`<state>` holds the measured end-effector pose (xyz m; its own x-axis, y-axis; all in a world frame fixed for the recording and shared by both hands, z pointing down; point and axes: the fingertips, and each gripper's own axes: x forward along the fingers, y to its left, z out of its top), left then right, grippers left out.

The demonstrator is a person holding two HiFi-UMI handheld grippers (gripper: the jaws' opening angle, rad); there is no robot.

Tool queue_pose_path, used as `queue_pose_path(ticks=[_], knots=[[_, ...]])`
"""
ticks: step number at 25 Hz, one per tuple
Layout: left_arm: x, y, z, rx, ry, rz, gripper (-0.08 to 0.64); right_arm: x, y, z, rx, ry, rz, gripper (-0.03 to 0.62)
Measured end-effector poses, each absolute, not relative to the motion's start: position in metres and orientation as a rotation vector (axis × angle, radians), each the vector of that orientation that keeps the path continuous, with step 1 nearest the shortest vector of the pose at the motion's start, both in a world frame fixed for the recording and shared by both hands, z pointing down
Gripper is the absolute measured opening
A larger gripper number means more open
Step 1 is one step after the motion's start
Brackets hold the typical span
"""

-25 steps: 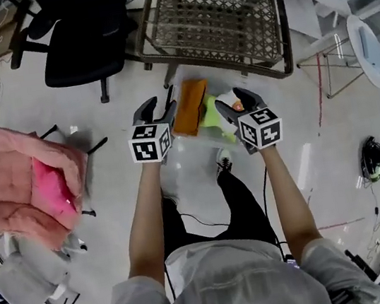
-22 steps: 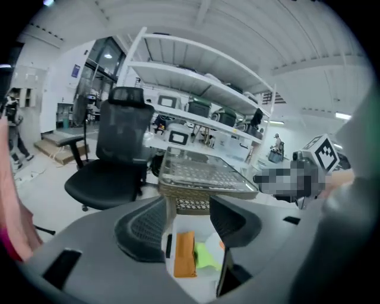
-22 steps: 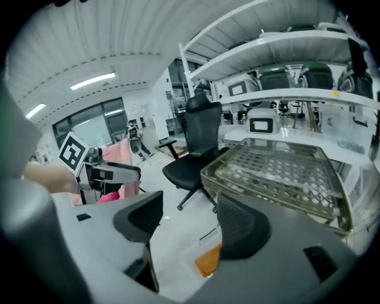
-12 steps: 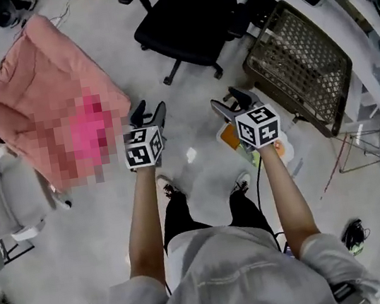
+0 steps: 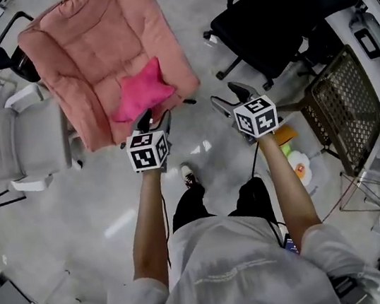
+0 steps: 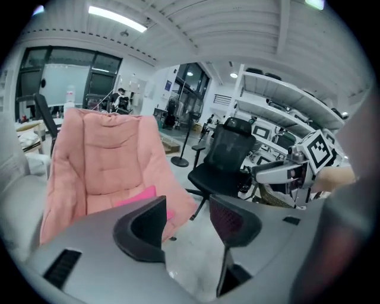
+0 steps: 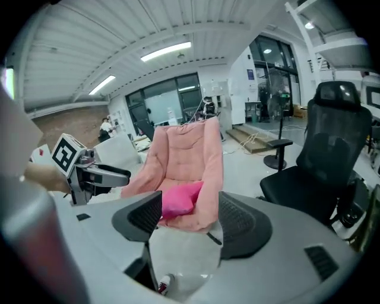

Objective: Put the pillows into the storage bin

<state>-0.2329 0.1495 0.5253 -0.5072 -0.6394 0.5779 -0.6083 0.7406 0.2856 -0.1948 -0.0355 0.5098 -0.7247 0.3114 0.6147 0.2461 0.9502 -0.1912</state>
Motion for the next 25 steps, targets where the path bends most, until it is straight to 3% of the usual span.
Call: queue_pose_path(ticks=[12, 19, 25], knots=[[-0.239, 0.257, 0.647, 0.605, -2.135, -0.162, 0.284, -0.276, 0.068, 0.629, -0.718, -2.156, -0.031, 0.319], [-0.256, 0.266, 0.731, 0.473, -2.040, -0.236, 0.354, -0.319, 0.089, 0.718, -0.824, -2.009, -0.188, 0.350], [-0.259, 0.262, 0.785, 0.420, -1.958, -0.286, 0.370, -0.325, 0.099, 0.769, -0.890, -1.891, -0.244, 0.353]])
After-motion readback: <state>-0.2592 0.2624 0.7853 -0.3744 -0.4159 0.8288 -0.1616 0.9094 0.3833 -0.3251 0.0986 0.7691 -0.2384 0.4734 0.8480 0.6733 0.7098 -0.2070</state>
